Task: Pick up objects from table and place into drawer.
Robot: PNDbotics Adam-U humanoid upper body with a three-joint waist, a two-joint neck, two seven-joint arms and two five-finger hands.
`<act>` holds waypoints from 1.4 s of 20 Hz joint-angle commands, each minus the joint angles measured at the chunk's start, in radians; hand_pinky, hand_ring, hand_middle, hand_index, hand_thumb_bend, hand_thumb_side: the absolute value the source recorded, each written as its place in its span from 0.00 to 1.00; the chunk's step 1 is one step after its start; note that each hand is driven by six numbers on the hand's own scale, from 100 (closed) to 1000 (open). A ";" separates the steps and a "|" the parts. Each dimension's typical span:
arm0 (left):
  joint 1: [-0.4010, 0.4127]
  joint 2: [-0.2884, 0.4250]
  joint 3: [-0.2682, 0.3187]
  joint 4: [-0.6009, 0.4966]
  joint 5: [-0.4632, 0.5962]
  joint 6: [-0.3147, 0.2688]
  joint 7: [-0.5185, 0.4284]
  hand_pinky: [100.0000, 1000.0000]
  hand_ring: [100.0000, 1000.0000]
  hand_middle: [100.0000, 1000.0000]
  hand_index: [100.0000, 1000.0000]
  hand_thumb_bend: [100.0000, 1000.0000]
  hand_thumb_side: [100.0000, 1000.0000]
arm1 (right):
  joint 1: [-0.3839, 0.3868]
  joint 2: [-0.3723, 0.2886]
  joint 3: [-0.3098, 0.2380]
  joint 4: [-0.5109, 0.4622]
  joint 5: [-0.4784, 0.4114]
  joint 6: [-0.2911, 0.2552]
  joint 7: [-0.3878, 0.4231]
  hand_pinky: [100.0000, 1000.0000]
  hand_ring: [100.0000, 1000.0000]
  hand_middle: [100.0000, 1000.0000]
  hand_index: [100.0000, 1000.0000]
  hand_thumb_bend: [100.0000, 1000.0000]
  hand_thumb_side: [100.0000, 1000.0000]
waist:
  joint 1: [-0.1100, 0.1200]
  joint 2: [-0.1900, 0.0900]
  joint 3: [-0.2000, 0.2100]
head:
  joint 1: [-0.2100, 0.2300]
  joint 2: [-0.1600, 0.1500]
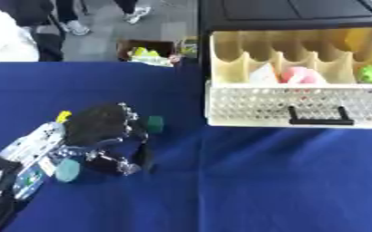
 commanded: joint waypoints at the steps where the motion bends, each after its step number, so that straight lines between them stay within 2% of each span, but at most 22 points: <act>1: -0.038 0.061 0.048 -0.038 0.092 -0.023 -0.041 0.00 0.03 0.01 0.43 0.00 0.24 | -0.009 -0.019 -0.006 -0.011 -0.007 0.001 -0.001 0.77 0.52 0.33 0.57 0.00 1.00 | 0.004 -0.032 -0.001 | -0.003 0.001; 7: -0.100 0.083 0.102 -0.008 0.290 -0.139 -0.215 0.00 0.04 0.02 0.44 0.00 0.24 | -0.006 -0.021 -0.005 -0.011 -0.008 0.002 -0.001 0.77 0.51 0.33 0.57 0.00 1.00 | 0.025 -0.046 -0.009 | 0.002 0.017; 11: -0.157 0.077 0.152 0.041 0.389 -0.168 -0.289 0.00 0.05 0.03 0.43 0.00 0.24 | -0.003 -0.023 -0.006 -0.011 -0.007 0.001 -0.004 0.76 0.51 0.33 0.57 0.00 1.00 | 0.039 -0.060 -0.014 | 0.008 0.025; 15: -0.208 0.062 0.182 0.093 0.434 -0.190 -0.324 0.00 0.05 0.04 0.43 0.00 0.27 | -0.007 -0.021 0.000 -0.011 -0.007 0.004 0.000 0.76 0.51 0.33 0.57 0.00 1.00 | 0.053 -0.073 -0.022 | 0.015 0.031; 20: -0.279 0.005 0.210 0.169 0.460 -0.194 -0.358 0.00 0.07 0.05 0.44 0.00 0.28 | -0.011 -0.017 0.004 -0.011 -0.011 0.005 0.005 0.76 0.51 0.33 0.57 0.00 1.00 | 0.062 -0.080 -0.037 | 0.025 0.034; 28: -0.384 -0.106 0.277 0.313 0.439 -0.194 -0.411 0.00 0.09 0.08 0.52 0.00 0.30 | -0.019 -0.009 0.007 -0.011 -0.015 0.010 0.012 0.77 0.51 0.33 0.57 0.00 1.00 | 0.084 -0.072 -0.083 | 0.038 0.009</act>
